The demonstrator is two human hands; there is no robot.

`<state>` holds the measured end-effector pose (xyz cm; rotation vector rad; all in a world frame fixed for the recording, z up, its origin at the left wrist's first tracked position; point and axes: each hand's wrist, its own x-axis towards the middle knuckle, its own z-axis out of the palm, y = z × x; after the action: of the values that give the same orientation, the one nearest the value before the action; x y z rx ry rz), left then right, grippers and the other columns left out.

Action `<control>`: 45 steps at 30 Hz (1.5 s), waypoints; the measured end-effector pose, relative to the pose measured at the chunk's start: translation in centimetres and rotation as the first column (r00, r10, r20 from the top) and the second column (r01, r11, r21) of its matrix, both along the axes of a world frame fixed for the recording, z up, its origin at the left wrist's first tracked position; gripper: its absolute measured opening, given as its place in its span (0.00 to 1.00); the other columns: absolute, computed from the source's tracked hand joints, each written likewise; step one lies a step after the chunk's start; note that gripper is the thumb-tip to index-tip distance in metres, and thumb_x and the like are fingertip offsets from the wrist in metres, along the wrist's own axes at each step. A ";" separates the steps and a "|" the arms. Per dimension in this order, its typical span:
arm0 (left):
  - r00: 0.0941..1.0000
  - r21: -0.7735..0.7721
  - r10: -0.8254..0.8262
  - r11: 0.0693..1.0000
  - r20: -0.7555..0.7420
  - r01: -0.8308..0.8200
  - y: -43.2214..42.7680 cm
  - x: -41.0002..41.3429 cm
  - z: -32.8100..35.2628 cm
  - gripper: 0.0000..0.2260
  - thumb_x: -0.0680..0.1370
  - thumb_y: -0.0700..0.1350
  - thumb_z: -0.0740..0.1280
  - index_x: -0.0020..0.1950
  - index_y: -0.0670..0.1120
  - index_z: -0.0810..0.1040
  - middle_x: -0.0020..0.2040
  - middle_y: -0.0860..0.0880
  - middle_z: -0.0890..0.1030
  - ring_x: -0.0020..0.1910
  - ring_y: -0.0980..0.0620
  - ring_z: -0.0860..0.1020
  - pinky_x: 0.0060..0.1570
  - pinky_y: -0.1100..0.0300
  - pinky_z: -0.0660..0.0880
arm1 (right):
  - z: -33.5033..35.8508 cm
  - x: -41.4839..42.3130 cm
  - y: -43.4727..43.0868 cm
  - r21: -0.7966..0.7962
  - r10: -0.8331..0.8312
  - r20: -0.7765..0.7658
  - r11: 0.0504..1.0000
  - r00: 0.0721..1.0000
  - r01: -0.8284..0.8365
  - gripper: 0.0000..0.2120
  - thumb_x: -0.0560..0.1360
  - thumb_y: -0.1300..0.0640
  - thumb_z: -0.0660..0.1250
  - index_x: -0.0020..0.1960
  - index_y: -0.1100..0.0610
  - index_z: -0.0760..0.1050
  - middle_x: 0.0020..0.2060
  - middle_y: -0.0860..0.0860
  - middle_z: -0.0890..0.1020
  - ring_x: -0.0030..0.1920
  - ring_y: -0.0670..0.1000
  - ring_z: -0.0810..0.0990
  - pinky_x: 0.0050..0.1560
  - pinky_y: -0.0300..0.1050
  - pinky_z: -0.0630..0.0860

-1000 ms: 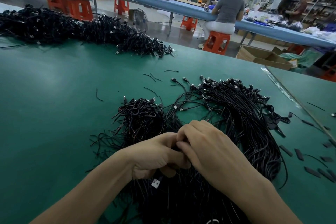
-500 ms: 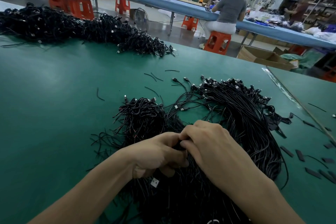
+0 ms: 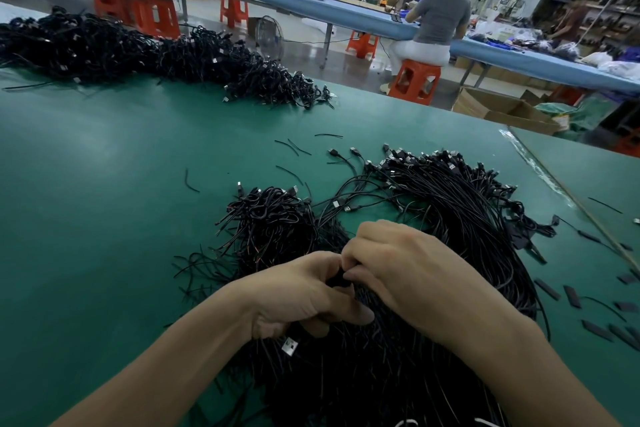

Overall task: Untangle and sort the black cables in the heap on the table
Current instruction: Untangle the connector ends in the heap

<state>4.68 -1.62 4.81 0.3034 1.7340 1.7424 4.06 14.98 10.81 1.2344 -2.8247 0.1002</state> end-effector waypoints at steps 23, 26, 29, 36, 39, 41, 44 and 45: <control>0.709 0.182 0.534 0.839 -0.460 -0.513 0.9 0.1 -0.9 0.11 0.71 0.55 0.71 0.47 0.48 0.82 0.36 0.53 0.71 0.33 0.58 0.68 0.35 0.67 0.67 | -2.5 -0.3 0.0 -0.646 -0.248 -0.167 0.759 0.954 0.084 0.07 0.80 0.55 0.64 0.46 0.58 0.77 0.42 0.46 0.77 0.43 0.48 0.75 0.43 0.44 0.74; 0.701 0.190 0.548 0.830 -0.458 -0.525 0.9 -0.1 -1.0 0.11 0.71 0.57 0.71 0.47 0.53 0.82 0.30 0.54 0.68 0.28 0.56 0.65 0.29 0.65 0.63 | -3.4 0.1 -0.7 -0.736 -0.260 -0.061 0.664 0.964 0.132 0.04 0.79 0.57 0.66 0.46 0.56 0.77 0.41 0.44 0.77 0.43 0.44 0.76 0.43 0.35 0.72; 0.720 0.276 0.592 0.806 -0.361 -0.524 1.2 0.2 -1.1 0.11 0.72 0.55 0.71 0.51 0.52 0.82 0.31 0.48 0.77 0.28 0.52 0.74 0.29 0.62 0.71 | -4.1 0.4 -1.7 -0.839 -0.227 0.131 0.494 0.965 0.229 0.05 0.78 0.62 0.68 0.45 0.53 0.77 0.38 0.43 0.80 0.42 0.43 0.79 0.42 0.30 0.72; 0.691 0.492 0.669 0.715 -0.274 -0.497 0.4 0.2 -0.2 0.17 0.79 0.42 0.56 0.54 0.49 0.85 0.53 0.46 0.85 0.55 0.48 0.81 0.51 0.60 0.79 | -4.8 1.2 -2.2 -0.843 -0.060 0.362 0.404 0.930 0.354 0.07 0.79 0.57 0.66 0.43 0.49 0.78 0.34 0.42 0.79 0.33 0.43 0.74 0.32 0.38 0.71; 0.625 0.487 0.674 0.729 -0.394 -0.480 0.3 0.3 0.2 0.11 0.80 0.47 0.60 0.55 0.51 0.82 0.50 0.51 0.85 0.53 0.53 0.82 0.51 0.64 0.77 | -4.9 1.1 -2.0 -0.829 -0.021 0.423 0.395 0.906 0.396 0.07 0.79 0.57 0.67 0.44 0.49 0.79 0.36 0.45 0.82 0.36 0.44 0.77 0.38 0.43 0.75; 0.607 0.501 0.681 0.724 -0.410 -0.474 0.5 0.3 0.1 0.10 0.79 0.46 0.68 0.60 0.49 0.76 0.45 0.54 0.85 0.49 0.56 0.83 0.50 0.67 0.76 | -4.7 1.0 -1.9 -0.827 0.027 0.439 0.402 0.898 0.392 0.06 0.79 0.57 0.67 0.45 0.50 0.80 0.39 0.45 0.83 0.40 0.42 0.80 0.42 0.37 0.76; 0.628 0.526 0.678 0.719 -0.382 -0.455 0.6 0.6 0.1 0.11 0.81 0.52 0.65 0.60 0.49 0.77 0.44 0.53 0.85 0.48 0.56 0.83 0.50 0.68 0.76 | -4.9 0.8 -1.6 -0.788 0.015 0.455 0.472 0.890 0.395 0.06 0.79 0.59 0.67 0.48 0.49 0.81 0.40 0.42 0.84 0.44 0.42 0.82 0.45 0.32 0.75; 0.616 0.519 0.681 0.719 -0.395 -0.462 0.5 0.7 -0.1 0.13 0.82 0.57 0.61 0.56 0.51 0.80 0.45 0.52 0.85 0.48 0.55 0.83 0.49 0.66 0.76 | -5.1 0.6 -1.6 -0.773 -0.003 0.460 0.491 0.888 0.402 0.07 0.79 0.59 0.67 0.49 0.49 0.81 0.40 0.42 0.84 0.43 0.42 0.82 0.44 0.34 0.75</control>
<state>5.40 -1.09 4.70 0.4951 2.0512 2.7076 4.70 13.40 5.73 0.6278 -2.4742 1.7001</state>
